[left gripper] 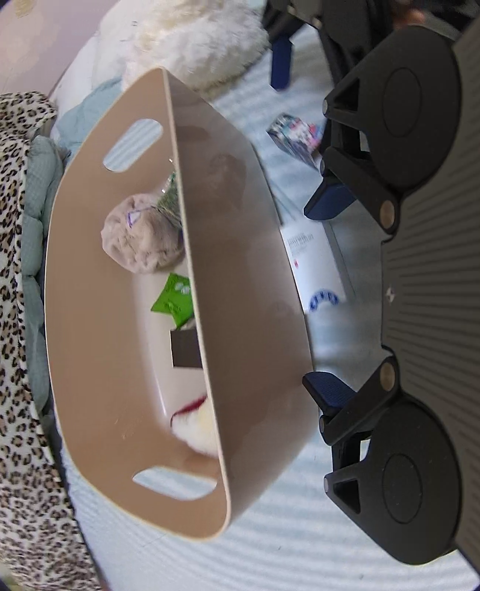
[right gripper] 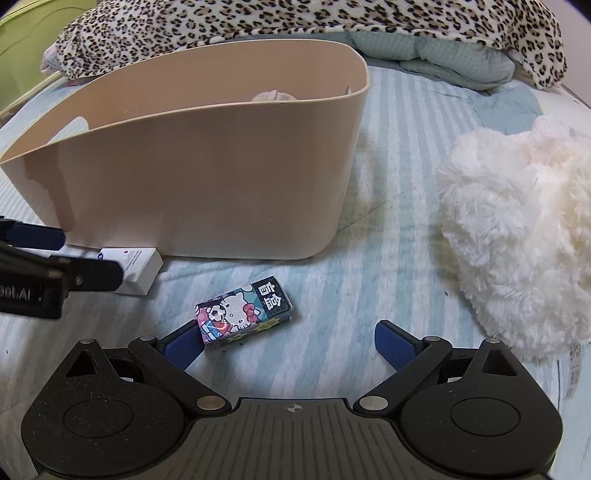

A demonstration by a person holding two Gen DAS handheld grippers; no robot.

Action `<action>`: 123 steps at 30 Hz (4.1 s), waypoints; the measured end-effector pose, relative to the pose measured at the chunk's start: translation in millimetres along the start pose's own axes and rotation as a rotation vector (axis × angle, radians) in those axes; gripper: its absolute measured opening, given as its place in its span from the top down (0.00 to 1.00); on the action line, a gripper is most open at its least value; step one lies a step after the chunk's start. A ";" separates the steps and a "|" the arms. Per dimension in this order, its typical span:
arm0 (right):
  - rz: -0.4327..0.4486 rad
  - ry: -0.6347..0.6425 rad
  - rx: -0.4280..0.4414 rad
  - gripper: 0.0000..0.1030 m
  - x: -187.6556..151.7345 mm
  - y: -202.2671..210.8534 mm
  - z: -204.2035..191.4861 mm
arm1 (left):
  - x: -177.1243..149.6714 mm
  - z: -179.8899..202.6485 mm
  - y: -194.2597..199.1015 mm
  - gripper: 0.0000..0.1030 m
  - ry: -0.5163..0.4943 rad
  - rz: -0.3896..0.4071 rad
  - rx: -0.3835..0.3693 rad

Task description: Organize objects

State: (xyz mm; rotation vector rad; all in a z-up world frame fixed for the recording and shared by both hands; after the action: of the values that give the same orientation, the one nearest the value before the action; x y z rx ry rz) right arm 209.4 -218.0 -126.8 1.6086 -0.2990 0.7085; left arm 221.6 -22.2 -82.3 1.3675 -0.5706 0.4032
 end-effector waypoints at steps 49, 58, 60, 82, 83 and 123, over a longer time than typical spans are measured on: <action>0.406 0.003 0.100 0.55 86.9 112.6 -13.8 | 41.0 -12.1 115.7 0.40 -0.073 0.278 0.070; 0.420 -0.037 0.080 0.55 129.7 90.1 -23.5 | 88.0 -20.0 78.1 0.40 -0.079 0.277 0.117; 0.396 -0.041 0.077 0.56 133.3 78.3 -24.4 | 92.7 -21.5 61.5 0.39 -0.077 0.232 0.128; 0.215 -0.040 0.038 0.16 119.0 44.3 -18.6 | 84.7 -22.3 36.4 0.12 -0.069 0.116 0.149; 0.213 -0.045 0.040 0.13 117.4 48.0 -17.7 | 84.5 -21.2 41.9 0.12 -0.071 0.122 0.147; 0.255 -0.063 0.051 0.00 -1.4 209.2 -37.7 | -23.4 19.7 212.2 0.12 -0.021 0.231 0.135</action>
State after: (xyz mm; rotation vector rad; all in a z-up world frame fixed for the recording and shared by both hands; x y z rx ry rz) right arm 78.5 -219.0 40.7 1.6603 -0.5428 0.8662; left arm 76.6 -4.5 74.7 1.4411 -0.7333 0.6244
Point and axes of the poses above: each gripper's, at about its wrist camera, not at the fingertips, and y roughly against the way its jaws point, z to its right, x to its top, the point moved 2 cm from there along -y, roughly the way its jaws point, and after that the axes turned 4 degrees about z, right-handed, at the moved point
